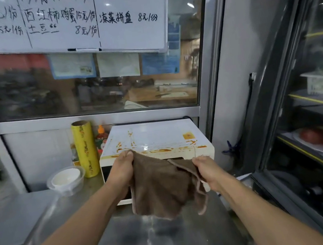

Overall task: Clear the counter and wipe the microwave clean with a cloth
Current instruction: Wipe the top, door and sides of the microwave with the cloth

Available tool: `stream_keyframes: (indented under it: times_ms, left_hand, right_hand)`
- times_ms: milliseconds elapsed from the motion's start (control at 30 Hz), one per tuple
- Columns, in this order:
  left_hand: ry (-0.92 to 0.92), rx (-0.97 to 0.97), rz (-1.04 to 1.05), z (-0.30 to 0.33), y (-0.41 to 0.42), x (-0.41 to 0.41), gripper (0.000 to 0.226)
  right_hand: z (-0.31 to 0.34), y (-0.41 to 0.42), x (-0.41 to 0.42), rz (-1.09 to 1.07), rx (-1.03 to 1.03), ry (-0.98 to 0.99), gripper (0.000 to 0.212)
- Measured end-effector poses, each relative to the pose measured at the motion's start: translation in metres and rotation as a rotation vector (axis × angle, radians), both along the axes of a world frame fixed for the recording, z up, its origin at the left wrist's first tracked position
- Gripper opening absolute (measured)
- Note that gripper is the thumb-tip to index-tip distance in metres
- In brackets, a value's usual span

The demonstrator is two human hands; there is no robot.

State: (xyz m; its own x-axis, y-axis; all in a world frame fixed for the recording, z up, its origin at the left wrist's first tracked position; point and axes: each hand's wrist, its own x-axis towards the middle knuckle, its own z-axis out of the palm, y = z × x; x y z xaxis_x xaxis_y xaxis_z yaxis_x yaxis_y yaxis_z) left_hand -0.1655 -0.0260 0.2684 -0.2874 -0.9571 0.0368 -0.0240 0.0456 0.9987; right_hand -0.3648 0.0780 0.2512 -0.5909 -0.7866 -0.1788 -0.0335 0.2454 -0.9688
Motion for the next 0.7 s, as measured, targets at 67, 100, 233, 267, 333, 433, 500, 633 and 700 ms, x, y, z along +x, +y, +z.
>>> stream_keyframes:
  times_ms: [67, 100, 233, 267, 333, 433, 500, 633, 700]
  left_hand:
    - [0.003, 0.009, 0.04, 0.004, -0.01, 0.013, 0.024]
    - [-0.004, 0.015, 0.055, 0.007, -0.014, 0.019, 0.024]
    - [-0.066, -0.069, 0.105, 0.016, -0.024, 0.039, 0.026]
    - [-0.161, -0.134, 0.143, 0.018, -0.027, 0.044, 0.026]
    - [-0.332, -0.25, 0.212, 0.019, -0.033, 0.056, 0.028]
    - [-0.46, -0.299, 0.241, 0.018, -0.04, 0.069, 0.027]
    - [-0.551, -0.31, 0.268, 0.016, -0.044, 0.077, 0.027]
    - [-0.626, -0.333, 0.257, 0.015, -0.049, 0.083, 0.027]
    - [-0.574, -0.298, 0.235, 0.018, -0.049, 0.081, 0.023]
  right_hand:
    - [0.001, 0.0, 0.001, 0.018, 0.031, -0.044, 0.033]
    - [0.001, 0.0, 0.002, 0.08, 0.042, -0.149, 0.033]
    - [0.005, -0.001, 0.013, 0.384, 0.044, -0.309, 0.054]
    - [0.004, -0.003, 0.015, 0.397, 0.085, -0.152, 0.068]
    - [0.007, -0.005, 0.021, 0.333, 0.167, 0.136, 0.06]
    - [0.009, -0.006, 0.018, 0.206, 0.137, 0.153, 0.022]
    - [0.011, -0.006, 0.015, 0.132, 0.096, 0.12, 0.012]
    - [0.014, -0.014, 0.015, -0.026, 0.037, 0.346, 0.016]
    - [0.017, -0.017, 0.014, -0.059, -0.003, 0.386, 0.023]
